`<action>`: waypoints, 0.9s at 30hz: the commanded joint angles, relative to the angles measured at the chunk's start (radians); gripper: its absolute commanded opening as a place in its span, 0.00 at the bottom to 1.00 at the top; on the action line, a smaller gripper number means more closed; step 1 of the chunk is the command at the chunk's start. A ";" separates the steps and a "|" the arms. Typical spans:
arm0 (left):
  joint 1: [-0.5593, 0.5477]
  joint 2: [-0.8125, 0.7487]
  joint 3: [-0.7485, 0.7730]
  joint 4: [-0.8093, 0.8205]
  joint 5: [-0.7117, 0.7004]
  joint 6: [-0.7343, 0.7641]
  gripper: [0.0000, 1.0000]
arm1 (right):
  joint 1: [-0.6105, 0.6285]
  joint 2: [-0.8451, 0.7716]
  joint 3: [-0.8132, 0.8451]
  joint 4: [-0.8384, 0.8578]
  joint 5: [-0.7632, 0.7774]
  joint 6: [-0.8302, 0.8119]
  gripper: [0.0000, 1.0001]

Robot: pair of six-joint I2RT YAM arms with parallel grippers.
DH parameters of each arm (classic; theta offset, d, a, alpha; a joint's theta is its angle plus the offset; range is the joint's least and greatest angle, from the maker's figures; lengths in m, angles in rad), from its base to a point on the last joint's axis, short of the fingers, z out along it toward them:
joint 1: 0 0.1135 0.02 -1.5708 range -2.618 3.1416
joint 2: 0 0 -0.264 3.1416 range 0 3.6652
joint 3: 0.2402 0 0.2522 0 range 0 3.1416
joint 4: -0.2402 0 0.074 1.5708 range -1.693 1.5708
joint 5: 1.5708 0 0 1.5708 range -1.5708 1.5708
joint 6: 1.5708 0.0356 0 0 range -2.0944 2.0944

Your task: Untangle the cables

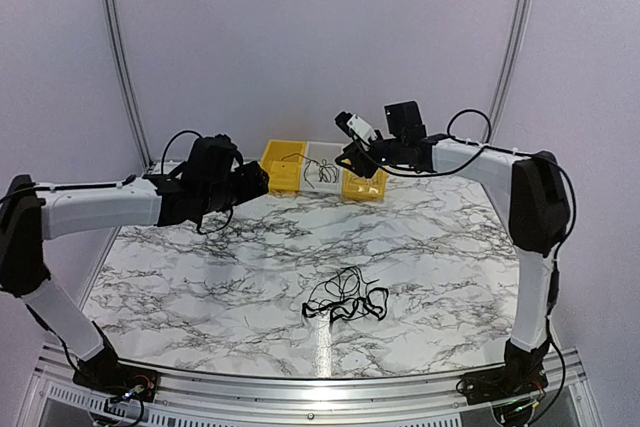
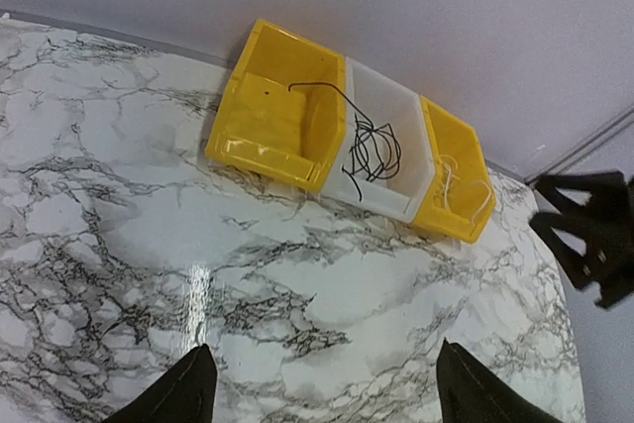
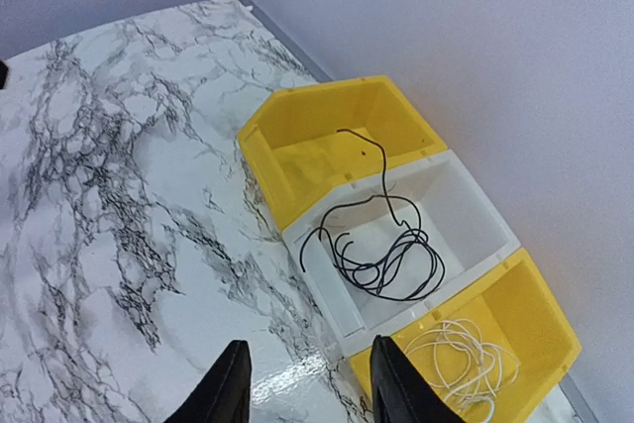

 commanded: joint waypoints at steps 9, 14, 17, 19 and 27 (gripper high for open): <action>0.148 0.547 0.527 0.095 0.241 -0.172 0.69 | -0.006 -0.512 -0.501 -0.177 -0.135 -0.036 0.50; 0.185 0.710 0.672 0.124 0.255 -0.230 0.62 | -0.006 -0.606 -0.694 -0.078 -0.164 -0.003 0.52; 0.197 0.789 0.768 0.116 0.259 -0.247 0.61 | -0.008 -0.635 -0.720 -0.088 -0.149 -0.040 0.52; 0.201 0.828 0.826 0.112 0.248 -0.263 0.61 | -0.014 -0.638 -0.723 -0.081 -0.153 -0.036 0.52; 0.210 0.950 0.959 0.127 0.177 -0.346 0.59 | -0.015 -0.587 -0.723 -0.098 -0.216 -0.047 0.52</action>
